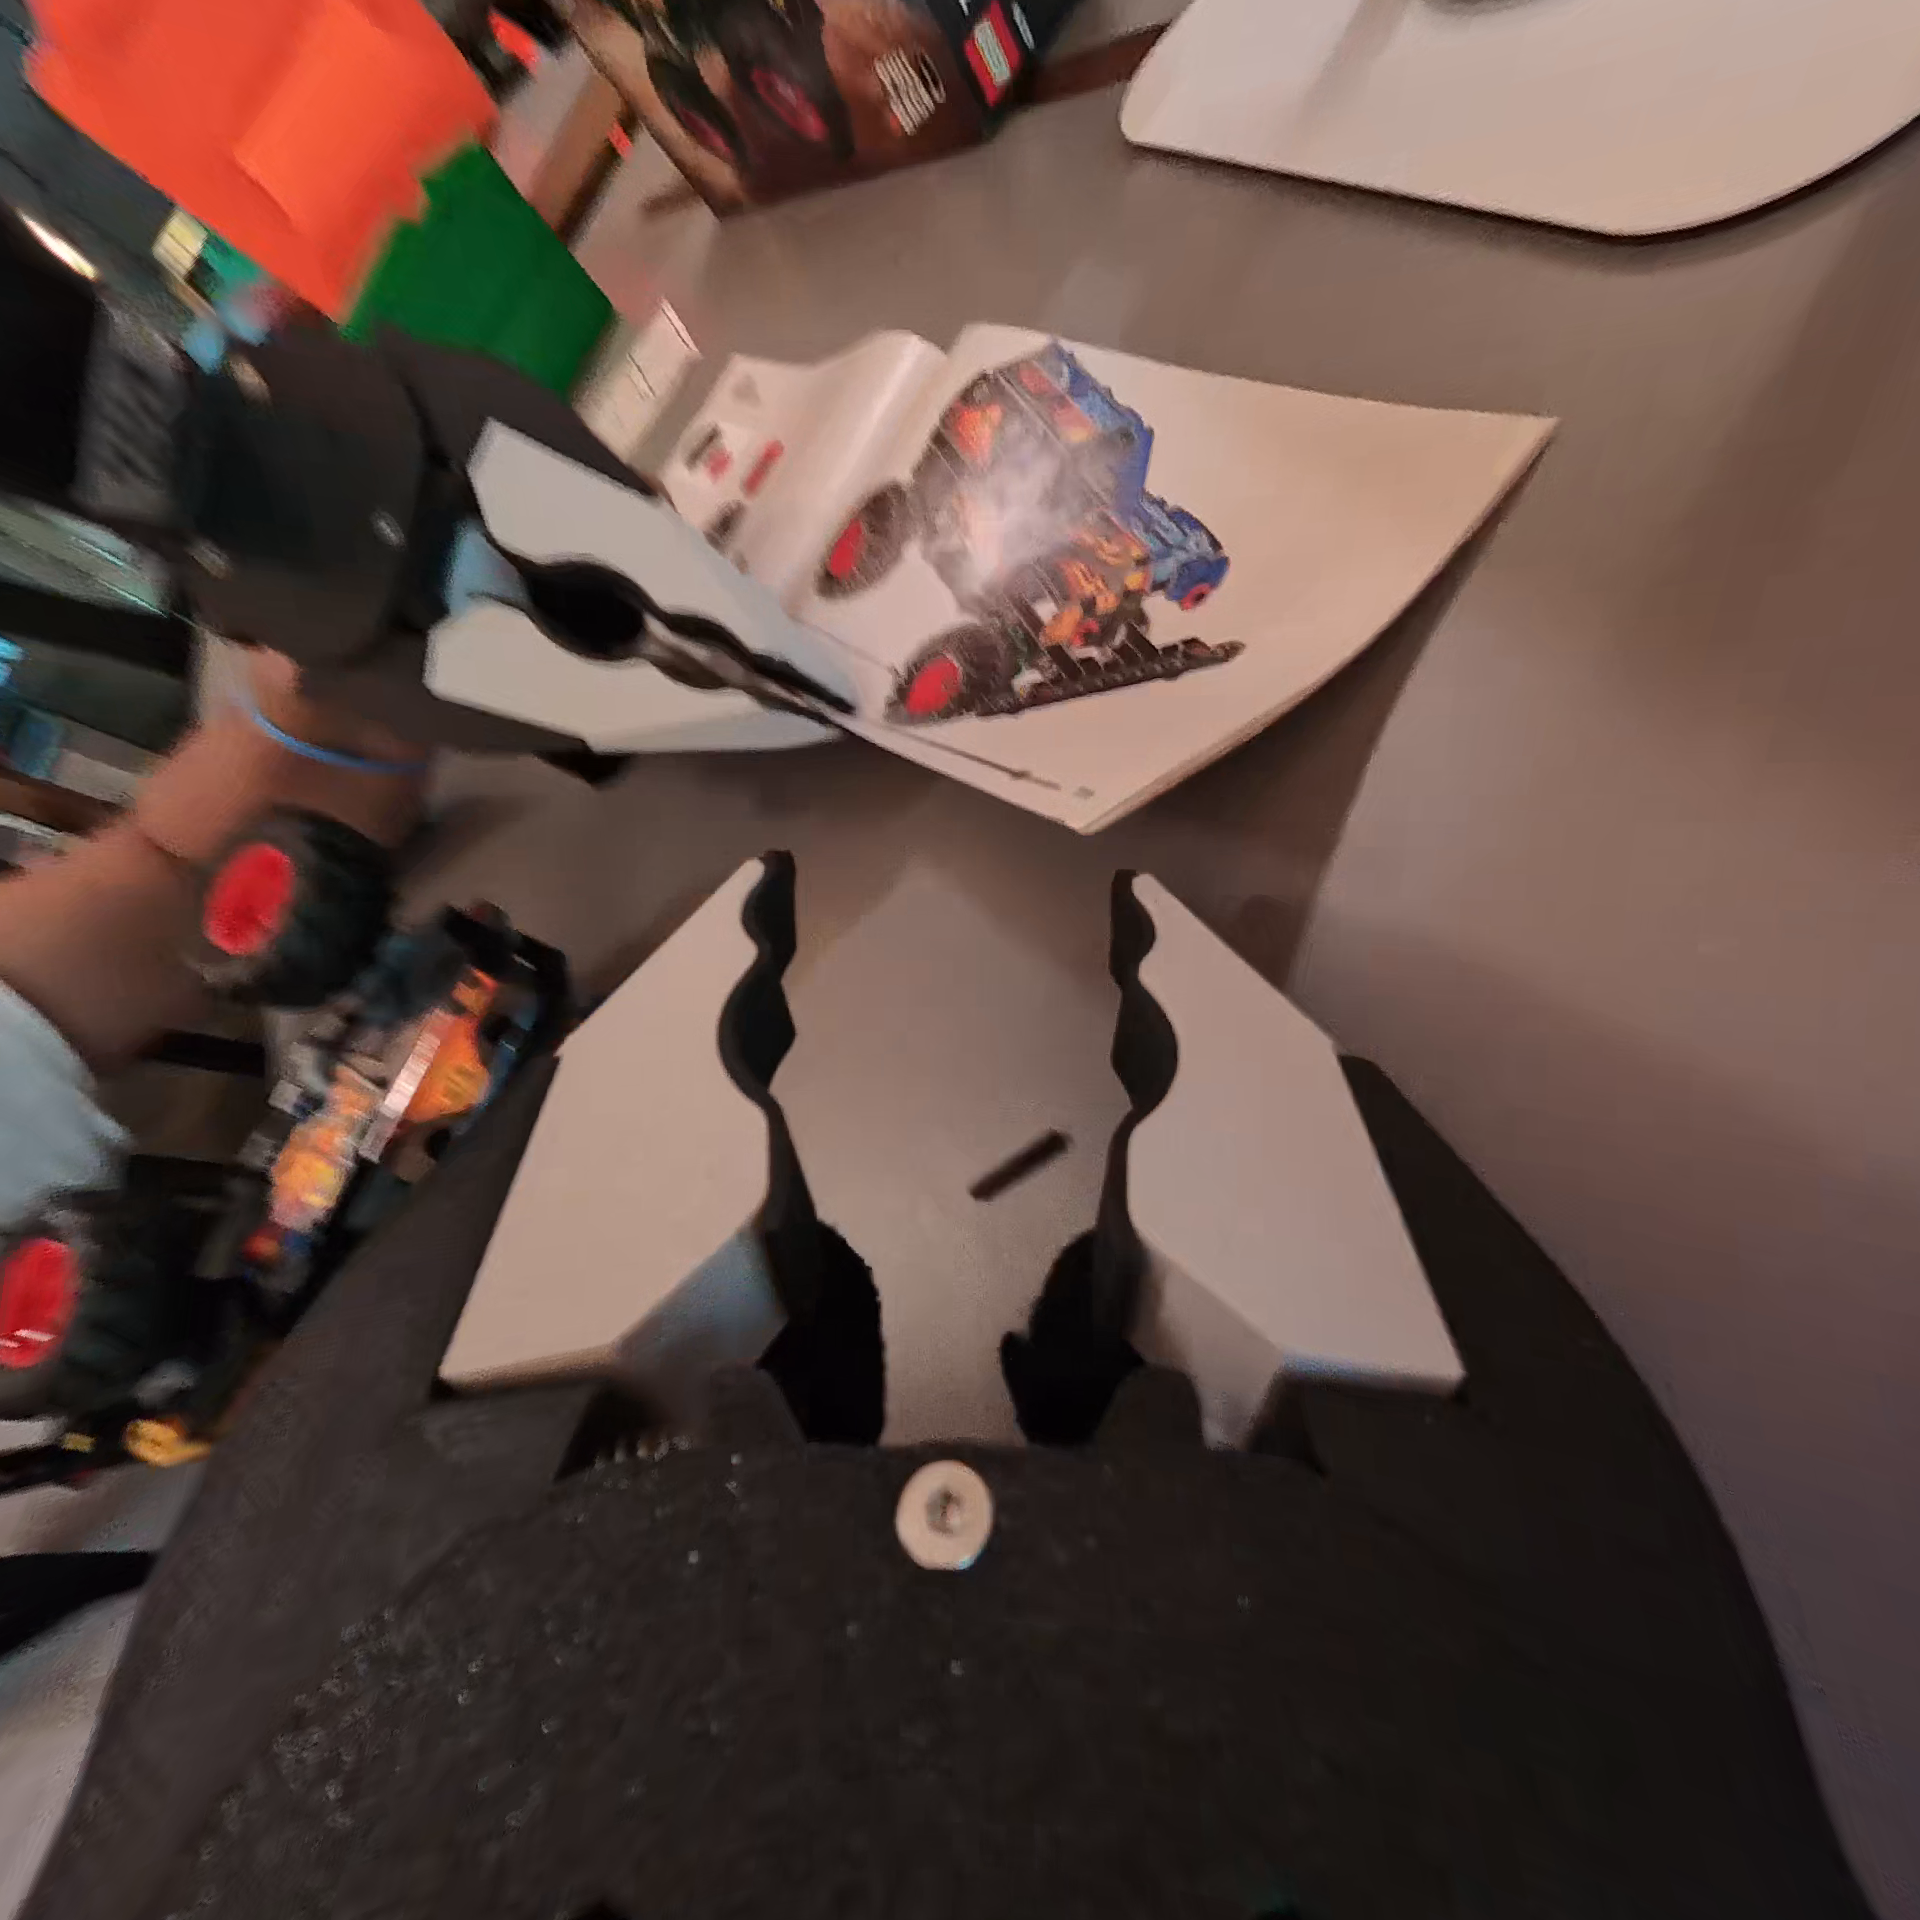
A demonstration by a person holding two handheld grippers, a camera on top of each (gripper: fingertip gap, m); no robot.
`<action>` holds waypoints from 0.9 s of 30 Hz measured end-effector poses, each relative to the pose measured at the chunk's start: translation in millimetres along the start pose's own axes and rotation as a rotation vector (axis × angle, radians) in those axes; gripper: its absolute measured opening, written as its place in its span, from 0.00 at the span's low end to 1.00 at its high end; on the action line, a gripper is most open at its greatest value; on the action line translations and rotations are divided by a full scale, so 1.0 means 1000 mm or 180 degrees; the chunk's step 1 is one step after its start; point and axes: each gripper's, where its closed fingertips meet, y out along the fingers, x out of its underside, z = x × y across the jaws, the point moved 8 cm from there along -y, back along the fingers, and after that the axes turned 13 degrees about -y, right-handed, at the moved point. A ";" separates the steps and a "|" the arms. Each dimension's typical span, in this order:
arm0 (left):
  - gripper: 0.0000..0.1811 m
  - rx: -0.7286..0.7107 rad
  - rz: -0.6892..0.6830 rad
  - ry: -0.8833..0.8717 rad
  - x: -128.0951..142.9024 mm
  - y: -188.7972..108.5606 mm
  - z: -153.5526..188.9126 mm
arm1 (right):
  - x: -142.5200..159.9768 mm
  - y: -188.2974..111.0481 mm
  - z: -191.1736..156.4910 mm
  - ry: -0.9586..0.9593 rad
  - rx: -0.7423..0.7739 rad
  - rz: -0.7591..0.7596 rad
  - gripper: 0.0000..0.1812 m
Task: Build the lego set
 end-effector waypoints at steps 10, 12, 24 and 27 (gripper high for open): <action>0.02 -0.0098 0.0274 0.0005 0.007 -0.002 0.009 | -0.036 0.029 -0.003 0.0002 0.0207 0.0030 0.01; 0.11 0.0253 0.0422 -0.0405 0.000 -0.011 0.009 | -0.041 0.030 -0.015 -0.0665 0.0642 -0.0100 0.00; 0.29 0.1162 0.1269 -0.2498 -0.029 -0.045 -0.042 | -0.044 0.061 -0.088 -0.3511 0.2366 -0.0907 0.01; 0.05 0.1168 0.1290 -0.2442 -0.030 -0.044 -0.042 | -0.042 0.065 -0.088 -0.3431 0.2298 -0.0896 0.02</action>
